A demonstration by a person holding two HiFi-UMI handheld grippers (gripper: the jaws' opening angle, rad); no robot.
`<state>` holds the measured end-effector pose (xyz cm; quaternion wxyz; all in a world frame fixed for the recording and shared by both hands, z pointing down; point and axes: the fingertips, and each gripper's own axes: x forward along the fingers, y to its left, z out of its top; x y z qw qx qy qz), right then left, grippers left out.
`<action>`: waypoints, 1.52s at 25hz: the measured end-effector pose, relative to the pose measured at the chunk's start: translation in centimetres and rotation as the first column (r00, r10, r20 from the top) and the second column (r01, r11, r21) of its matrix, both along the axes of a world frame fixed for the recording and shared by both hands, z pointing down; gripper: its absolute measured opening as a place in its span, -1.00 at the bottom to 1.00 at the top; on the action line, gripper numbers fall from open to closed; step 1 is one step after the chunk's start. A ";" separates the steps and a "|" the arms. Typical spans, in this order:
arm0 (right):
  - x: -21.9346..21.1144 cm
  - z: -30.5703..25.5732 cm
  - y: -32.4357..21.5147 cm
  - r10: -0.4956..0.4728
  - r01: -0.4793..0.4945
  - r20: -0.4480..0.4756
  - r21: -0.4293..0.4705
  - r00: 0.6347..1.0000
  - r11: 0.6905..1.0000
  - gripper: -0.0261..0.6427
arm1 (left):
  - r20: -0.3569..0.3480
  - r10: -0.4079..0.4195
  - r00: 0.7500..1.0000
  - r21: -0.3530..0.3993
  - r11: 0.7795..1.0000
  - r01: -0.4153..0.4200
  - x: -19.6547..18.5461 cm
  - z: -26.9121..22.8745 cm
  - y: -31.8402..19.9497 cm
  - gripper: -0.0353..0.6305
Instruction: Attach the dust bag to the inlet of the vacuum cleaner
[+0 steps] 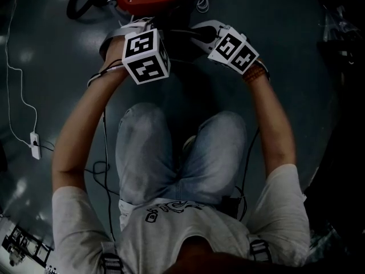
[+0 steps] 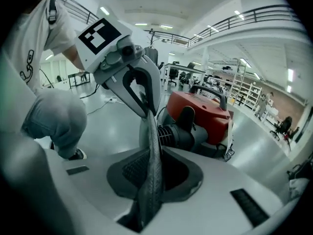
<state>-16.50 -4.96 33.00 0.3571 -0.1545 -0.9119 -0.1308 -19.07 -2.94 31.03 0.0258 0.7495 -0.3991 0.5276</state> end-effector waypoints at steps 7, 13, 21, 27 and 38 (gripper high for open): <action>-1.0 -0.3 -0.6 -0.054 0.058 -0.041 0.111 0.998 0.992 -0.73 | -0.102 -0.067 0.993 0.018 0.997 0.069 -0.5 0.6 0.3 -0.80; -0.3 0.1 -0.4 -0.006 0.006 -0.001 0.053 1.000 0.999 -0.73 | -0.049 -0.034 0.998 0.037 0.999 0.036 -0.3 0.3 -0.2 -0.80; -0.7 -0.4 -0.8 -0.021 0.024 -0.021 0.160 1.000 0.987 -0.73 | -0.089 -0.060 0.994 0.093 0.993 0.069 -0.5 0.2 0.1 -0.79; -0.9 -0.7 -0.8 -0.021 0.025 -0.024 0.181 0.999 0.983 -0.72 | -0.117 -0.084 0.990 0.110 0.989 0.097 -1.0 0.4 -0.1 -0.80; -2.0 -0.9 -1.4 -0.010 0.010 -0.001 0.226 1.000 0.974 -0.70 | -0.117 -0.081 0.990 0.150 0.984 0.098 -1.5 0.3 -0.2 -0.79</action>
